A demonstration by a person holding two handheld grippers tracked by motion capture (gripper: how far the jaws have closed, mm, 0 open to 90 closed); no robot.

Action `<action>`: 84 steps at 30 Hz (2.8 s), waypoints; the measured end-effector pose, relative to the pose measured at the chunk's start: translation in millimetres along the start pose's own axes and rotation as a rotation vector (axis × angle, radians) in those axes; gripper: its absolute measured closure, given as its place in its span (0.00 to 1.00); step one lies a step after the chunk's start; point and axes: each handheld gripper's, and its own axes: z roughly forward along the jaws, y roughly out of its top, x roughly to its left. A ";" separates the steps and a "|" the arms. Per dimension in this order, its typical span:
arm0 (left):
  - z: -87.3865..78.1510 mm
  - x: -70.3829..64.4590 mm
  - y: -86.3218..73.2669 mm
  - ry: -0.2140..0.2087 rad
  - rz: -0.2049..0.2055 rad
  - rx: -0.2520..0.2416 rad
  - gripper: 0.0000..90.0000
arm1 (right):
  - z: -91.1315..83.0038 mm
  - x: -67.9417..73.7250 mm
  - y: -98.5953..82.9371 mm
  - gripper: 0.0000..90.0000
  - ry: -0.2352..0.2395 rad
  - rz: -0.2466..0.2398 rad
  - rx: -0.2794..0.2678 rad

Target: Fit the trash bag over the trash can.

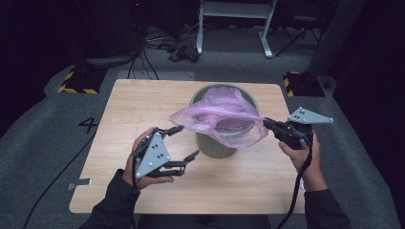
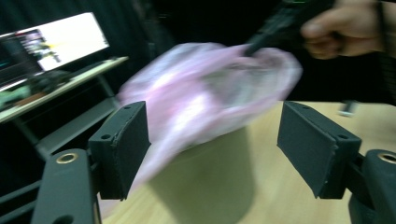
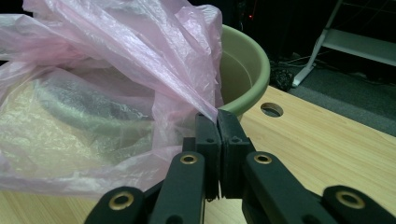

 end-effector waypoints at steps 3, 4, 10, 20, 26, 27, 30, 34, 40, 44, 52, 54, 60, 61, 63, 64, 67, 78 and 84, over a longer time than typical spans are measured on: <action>18.9 -16.6 6.0 -0.060 0.042 0.035 0.32 | 1.4 2.6 1.4 0.91 0.010 -0.013 0.007; 26.9 -21.4 7.8 -0.045 0.078 0.063 0.32 | 1.7 3.4 1.6 0.88 0.003 -0.014 0.007; 37.1 -9.4 3.1 0.014 0.090 0.122 0.43 | -7.2 10.4 1.4 0.53 -0.035 -0.058 -0.021; 35.0 35.1 -16.8 0.053 -0.063 0.139 0.38 | -30.3 33.4 1.5 0.26 0.078 -0.064 -0.066; 35.0 43.8 -18.2 0.049 -0.135 0.096 0.23 | -39.0 52.9 -0.6 0.22 0.090 -0.095 -0.087; 34.8 44.3 -18.2 0.044 -0.141 0.090 0.21 | -37.5 55.3 -2.3 0.21 0.090 -0.089 -0.080; 34.5 46.8 -19.1 0.032 -0.178 0.065 0.19 | -30.8 55.1 -7.9 0.19 0.113 -0.027 -0.076; 41.7 52.8 -20.8 0.021 -0.208 0.079 0.24 | -20.9 52.2 -13.9 0.23 0.138 0.046 -0.068; 54.7 61.6 -24.9 0.073 -0.216 0.118 0.58 | -8.0 52.6 -17.5 0.58 0.150 0.045 -0.040; 55.8 68.3 -28.7 0.124 -0.194 0.133 0.90 | -2.6 51.4 -19.9 0.88 0.157 0.026 -0.040; 41.7 83.8 -39.5 0.138 -0.188 0.169 1.00 | -8.4 35.1 -26.0 1.00 0.151 0.052 -0.023; 36.5 86.0 -41.9 0.144 -0.176 0.181 1.00 | -12.0 30.9 -27.3 1.00 0.139 0.057 -0.022; 27.2 92.3 -52.2 0.153 -0.151 0.237 1.00 | -19.6 11.2 -34.2 1.00 0.145 0.106 0.015; 25.8 93.6 -55.4 0.152 -0.154 0.247 1.00 | -18.9 6.9 -35.9 1.00 0.140 0.112 0.032; 23.4 95.0 -60.6 0.163 -0.153 0.266 1.00 | -17.1 -1.9 -39.9 1.00 0.115 0.119 0.060; 21.7 96.5 -63.3 0.161 -0.158 0.270 1.00 | -16.4 -6.1 -42.0 1.00 0.109 0.124 0.070; 14.8 100.7 -69.1 0.158 -0.179 0.270 1.00 | -16.0 -16.6 -48.5 0.99 0.079 0.135 0.090; -4.8 83.9 -57.5 0.082 -0.151 0.191 0.69 | -22.4 -5.8 -40.8 0.52 0.027 0.010 0.032; -6.3 55.6 -40.6 0.037 -0.112 0.137 0.43 | -34.3 15.9 -22.0 0.34 0.019 -0.091 -0.050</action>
